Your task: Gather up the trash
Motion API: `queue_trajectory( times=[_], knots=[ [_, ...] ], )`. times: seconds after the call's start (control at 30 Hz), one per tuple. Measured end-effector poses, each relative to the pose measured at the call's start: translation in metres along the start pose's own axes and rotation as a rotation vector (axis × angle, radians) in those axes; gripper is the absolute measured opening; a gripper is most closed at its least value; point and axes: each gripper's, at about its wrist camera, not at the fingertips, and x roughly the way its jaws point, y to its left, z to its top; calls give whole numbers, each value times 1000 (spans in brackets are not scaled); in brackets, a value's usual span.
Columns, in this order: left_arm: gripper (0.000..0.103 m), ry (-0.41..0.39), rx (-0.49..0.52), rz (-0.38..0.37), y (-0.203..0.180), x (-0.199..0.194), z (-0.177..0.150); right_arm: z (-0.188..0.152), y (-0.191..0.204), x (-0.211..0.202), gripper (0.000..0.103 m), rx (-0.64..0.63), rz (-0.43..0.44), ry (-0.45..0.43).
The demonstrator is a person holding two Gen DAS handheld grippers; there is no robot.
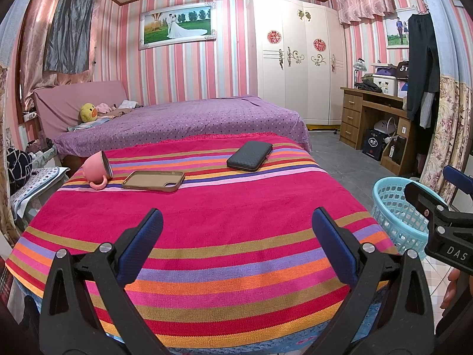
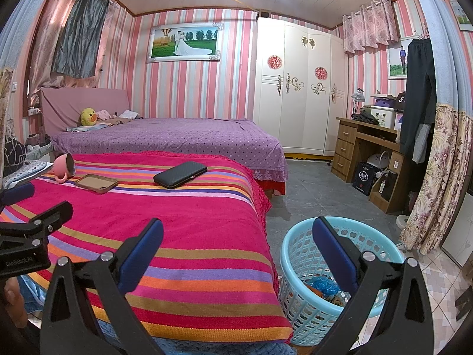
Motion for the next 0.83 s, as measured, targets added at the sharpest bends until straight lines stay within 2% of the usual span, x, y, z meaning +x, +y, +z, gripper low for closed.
queue_trajectory(
  times=[0.83],
  knots=[
    [97, 9, -3, 0, 6, 5, 5, -1, 0, 0, 98, 0, 0, 0]
  ],
)
